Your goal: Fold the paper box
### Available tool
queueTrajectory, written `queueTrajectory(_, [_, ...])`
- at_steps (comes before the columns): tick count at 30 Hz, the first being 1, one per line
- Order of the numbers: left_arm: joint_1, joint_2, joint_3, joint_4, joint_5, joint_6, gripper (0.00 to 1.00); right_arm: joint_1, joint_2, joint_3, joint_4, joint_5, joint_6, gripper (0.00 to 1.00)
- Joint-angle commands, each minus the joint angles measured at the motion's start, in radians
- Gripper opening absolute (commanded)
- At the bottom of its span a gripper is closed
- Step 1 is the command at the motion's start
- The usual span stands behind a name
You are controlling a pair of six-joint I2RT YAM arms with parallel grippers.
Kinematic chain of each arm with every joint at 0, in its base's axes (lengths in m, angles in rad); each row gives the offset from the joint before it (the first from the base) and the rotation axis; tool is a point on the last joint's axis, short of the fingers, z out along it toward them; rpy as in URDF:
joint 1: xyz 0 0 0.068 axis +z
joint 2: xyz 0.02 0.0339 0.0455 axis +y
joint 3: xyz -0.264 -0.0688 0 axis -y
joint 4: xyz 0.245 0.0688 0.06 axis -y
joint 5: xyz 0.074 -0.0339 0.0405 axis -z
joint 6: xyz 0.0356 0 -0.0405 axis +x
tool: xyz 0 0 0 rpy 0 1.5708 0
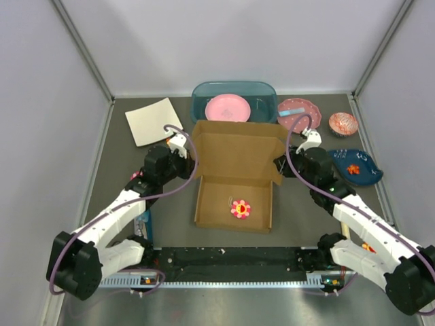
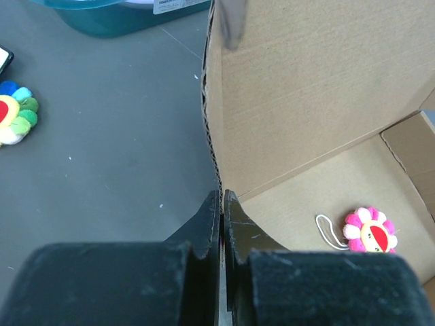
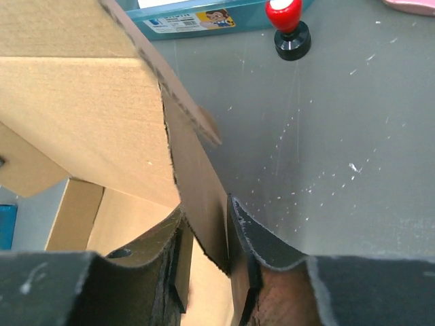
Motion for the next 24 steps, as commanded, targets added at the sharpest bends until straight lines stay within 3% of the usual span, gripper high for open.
queueTrajectory(1, [-0.045,-0.058,-0.026,0.055,-0.079,-0.063,0.00,0.041,-0.003,0.004,-0.012,0.129,0.064,0.21])
queueTrajectory(11, [-0.115,-0.109,-0.089,0.135,-0.179,-0.125,0.00,0.119,0.046,-0.002,-0.004,0.261,0.150,0.00])
queueTrajectory(14, [-0.119,-0.117,-0.082,0.131,-0.193,-0.140,0.08,0.128,0.058,0.004,-0.014,0.287,0.161,0.00])
queueTrajectory(19, [-0.119,-0.151,-0.063,0.132,-0.217,-0.116,0.30,0.130,0.044,0.010,-0.023,0.307,0.142,0.00])
queueTrajectory(24, [-0.117,-0.138,-0.026,0.117,-0.254,-0.077,0.40,0.130,0.038,0.018,-0.029,0.295,0.125,0.00])
